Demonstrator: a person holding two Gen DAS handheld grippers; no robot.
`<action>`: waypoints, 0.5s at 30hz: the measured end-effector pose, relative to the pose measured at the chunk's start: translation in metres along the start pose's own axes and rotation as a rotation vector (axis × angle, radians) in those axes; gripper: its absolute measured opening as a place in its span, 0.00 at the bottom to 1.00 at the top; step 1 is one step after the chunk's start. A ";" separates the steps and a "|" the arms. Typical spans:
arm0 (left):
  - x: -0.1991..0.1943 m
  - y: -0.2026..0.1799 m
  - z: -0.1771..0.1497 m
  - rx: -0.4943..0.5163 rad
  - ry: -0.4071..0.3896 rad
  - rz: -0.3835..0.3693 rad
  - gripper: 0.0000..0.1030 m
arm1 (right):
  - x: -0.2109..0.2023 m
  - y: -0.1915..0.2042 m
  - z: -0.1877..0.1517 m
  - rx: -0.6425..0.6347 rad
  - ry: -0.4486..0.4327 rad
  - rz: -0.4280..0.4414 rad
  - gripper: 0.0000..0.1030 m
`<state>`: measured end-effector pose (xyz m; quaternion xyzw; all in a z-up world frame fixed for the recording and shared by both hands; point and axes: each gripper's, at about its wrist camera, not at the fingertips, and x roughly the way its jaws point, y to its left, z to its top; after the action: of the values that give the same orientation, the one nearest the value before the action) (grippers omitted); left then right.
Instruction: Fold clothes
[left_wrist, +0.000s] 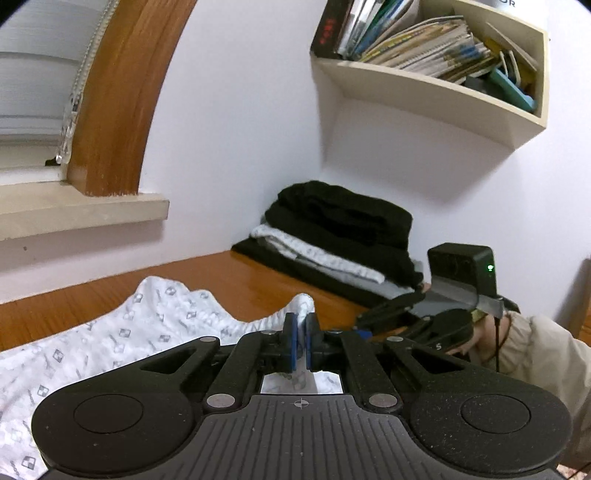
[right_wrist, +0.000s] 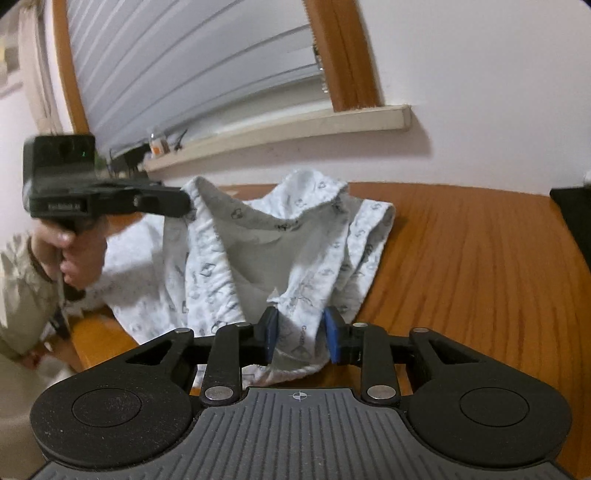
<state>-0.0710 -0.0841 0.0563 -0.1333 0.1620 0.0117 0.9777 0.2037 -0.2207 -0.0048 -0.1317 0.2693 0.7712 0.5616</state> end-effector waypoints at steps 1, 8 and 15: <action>0.001 -0.001 0.001 0.003 0.001 -0.004 0.04 | 0.003 0.000 0.001 0.000 0.013 -0.001 0.29; 0.006 -0.006 0.002 0.001 -0.012 -0.008 0.04 | -0.021 0.012 0.007 -0.063 0.044 0.183 0.11; 0.029 -0.006 0.003 0.027 0.045 0.011 0.04 | -0.025 0.005 0.005 -0.078 0.138 0.093 0.34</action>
<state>-0.0421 -0.0893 0.0506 -0.1195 0.1847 0.0119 0.9754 0.2080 -0.2382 0.0133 -0.1939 0.2830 0.7954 0.4997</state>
